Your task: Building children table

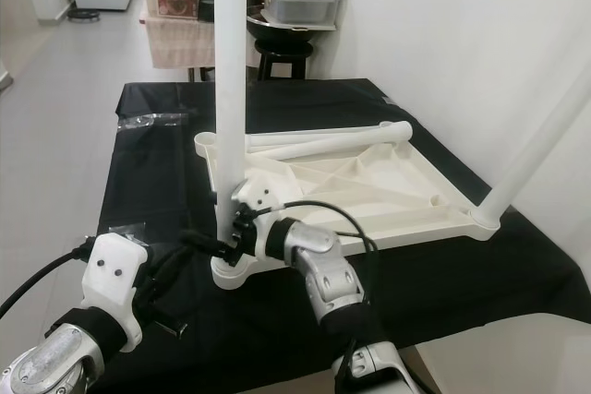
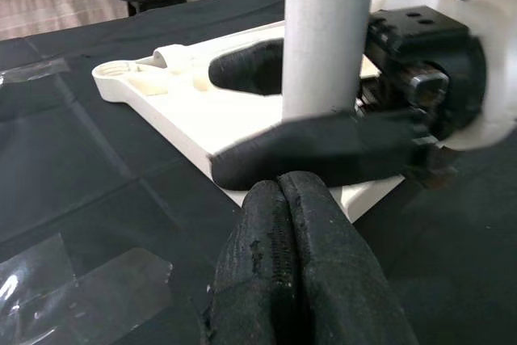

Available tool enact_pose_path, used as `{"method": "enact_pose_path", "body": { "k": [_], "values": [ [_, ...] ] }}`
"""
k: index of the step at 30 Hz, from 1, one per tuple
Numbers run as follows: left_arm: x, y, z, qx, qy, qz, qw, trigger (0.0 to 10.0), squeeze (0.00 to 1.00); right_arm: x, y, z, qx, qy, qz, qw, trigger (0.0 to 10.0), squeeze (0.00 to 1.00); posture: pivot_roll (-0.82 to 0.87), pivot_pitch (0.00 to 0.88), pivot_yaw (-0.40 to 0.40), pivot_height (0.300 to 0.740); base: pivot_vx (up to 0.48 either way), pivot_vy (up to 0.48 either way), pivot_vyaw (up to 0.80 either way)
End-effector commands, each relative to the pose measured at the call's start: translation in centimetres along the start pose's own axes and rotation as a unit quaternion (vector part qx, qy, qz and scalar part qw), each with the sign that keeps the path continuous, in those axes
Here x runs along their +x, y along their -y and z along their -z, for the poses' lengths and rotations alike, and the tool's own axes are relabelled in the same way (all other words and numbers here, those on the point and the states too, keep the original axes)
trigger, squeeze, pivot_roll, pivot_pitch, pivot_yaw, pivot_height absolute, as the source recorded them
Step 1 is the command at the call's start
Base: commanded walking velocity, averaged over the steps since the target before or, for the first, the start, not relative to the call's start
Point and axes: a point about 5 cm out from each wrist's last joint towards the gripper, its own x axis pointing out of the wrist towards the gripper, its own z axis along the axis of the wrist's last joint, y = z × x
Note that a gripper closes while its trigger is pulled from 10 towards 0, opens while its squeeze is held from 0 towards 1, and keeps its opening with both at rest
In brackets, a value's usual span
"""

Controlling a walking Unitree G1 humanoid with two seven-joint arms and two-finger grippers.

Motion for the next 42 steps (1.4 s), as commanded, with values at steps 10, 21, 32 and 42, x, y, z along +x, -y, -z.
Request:
{"method": "enact_pose_path", "body": {
  "k": [10,21,32,42],
  "values": [
    [-0.1,0.7,0.7,-0.003,-0.022,0.011,1.0,10.0,0.0,-0.7,3.2,-1.7,0.087,-0.003,-0.136,0.987,1.3,0.0,0.2,0.0,-0.142,0.74,0.0,0.0,0.0],
    [-0.2,1.0,0.7,-0.005,-0.022,0.011,1.0,10.0,0.0,-2.1,3.7,0.1,0.114,-0.027,-0.124,0.985,0.0,0.0,0.2,0.0,-0.143,0.74,0.0,0.0,0.0],
    [-0.6,1.0,0.6,-0.007,-0.022,0.01,1.0,10.0,0.0,-2.9,1.1,6.6,0.114,-0.098,0.209,0.966,0.0,0.0,0.16,0.0,-0.146,0.74,0.0,0.0,0.0],
    [0.2,1.1,0.0,-0.008,-0.002,0.025,1.0,10.0,0.0,-3.1,1.5,5.2,0.054,-0.088,0.281,0.954,0.0,0.0,0.13,0.0,-0.111,0.74,0.0,0.0,0.0]
  ]
}}
